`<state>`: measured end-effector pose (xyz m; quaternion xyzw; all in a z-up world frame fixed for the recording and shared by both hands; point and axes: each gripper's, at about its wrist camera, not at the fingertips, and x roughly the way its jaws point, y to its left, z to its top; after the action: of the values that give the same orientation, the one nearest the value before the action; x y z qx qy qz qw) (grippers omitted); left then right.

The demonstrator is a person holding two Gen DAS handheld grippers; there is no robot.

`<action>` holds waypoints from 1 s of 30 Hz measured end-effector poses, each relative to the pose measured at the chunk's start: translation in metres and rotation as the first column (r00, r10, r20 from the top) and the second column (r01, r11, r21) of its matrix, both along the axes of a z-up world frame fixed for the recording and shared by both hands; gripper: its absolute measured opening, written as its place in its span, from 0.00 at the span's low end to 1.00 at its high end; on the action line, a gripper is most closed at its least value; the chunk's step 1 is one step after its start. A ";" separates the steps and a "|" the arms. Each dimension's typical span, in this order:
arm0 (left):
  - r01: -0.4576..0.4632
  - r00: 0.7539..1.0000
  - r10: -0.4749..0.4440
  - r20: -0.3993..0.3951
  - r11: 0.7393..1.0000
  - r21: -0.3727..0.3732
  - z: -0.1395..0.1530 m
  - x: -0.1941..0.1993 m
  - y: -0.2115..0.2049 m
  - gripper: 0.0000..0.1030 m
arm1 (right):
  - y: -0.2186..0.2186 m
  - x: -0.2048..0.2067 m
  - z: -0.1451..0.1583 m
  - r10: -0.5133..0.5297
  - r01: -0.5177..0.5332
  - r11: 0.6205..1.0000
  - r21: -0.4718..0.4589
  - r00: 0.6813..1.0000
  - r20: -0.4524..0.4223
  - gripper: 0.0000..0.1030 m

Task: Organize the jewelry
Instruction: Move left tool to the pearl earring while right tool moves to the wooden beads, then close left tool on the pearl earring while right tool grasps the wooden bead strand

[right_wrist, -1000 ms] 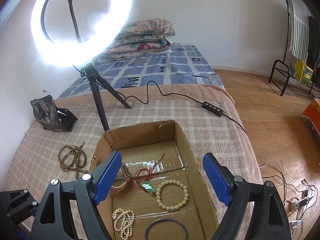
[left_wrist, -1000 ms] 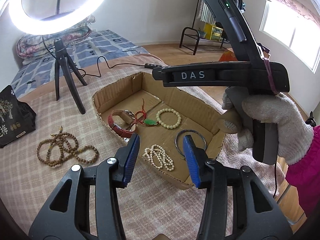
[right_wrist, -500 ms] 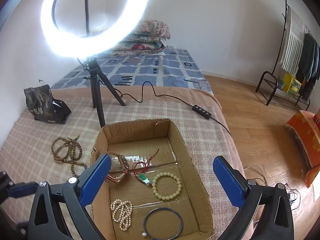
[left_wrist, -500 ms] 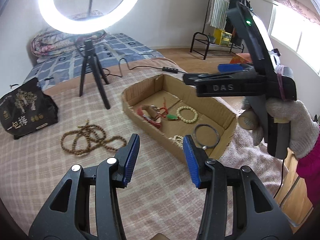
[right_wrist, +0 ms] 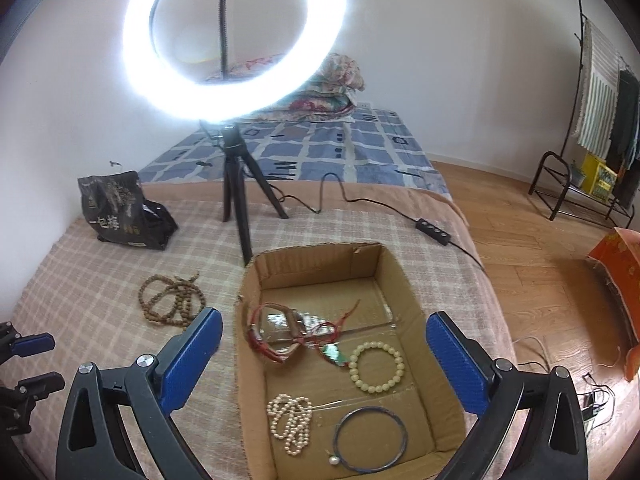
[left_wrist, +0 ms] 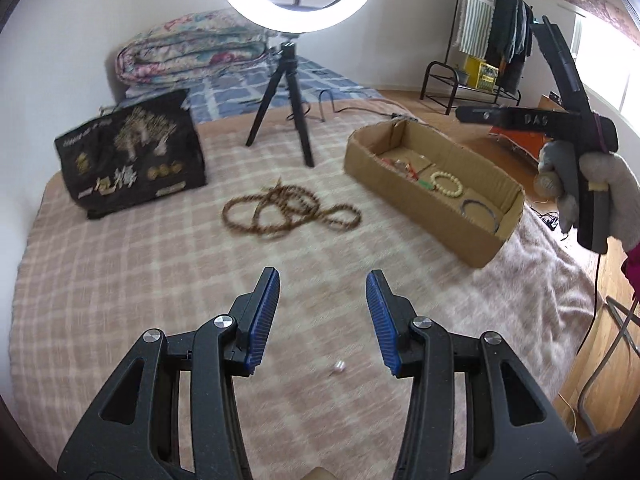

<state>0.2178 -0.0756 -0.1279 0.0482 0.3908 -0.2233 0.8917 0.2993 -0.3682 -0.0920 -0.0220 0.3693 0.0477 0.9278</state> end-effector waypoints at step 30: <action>0.144 0.978 -0.140 -0.152 0.989 0.014 -0.091 -0.017 -0.008 0.23 | 0.158 0.070 -0.058 0.374 -0.368 0.926 0.081 0.878 -0.300 0.92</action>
<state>0.2007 -0.0838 -0.2186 0.0701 0.4551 -0.2847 0.8408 0.3690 -0.2100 -0.1501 -0.0744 0.4985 0.2313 0.8321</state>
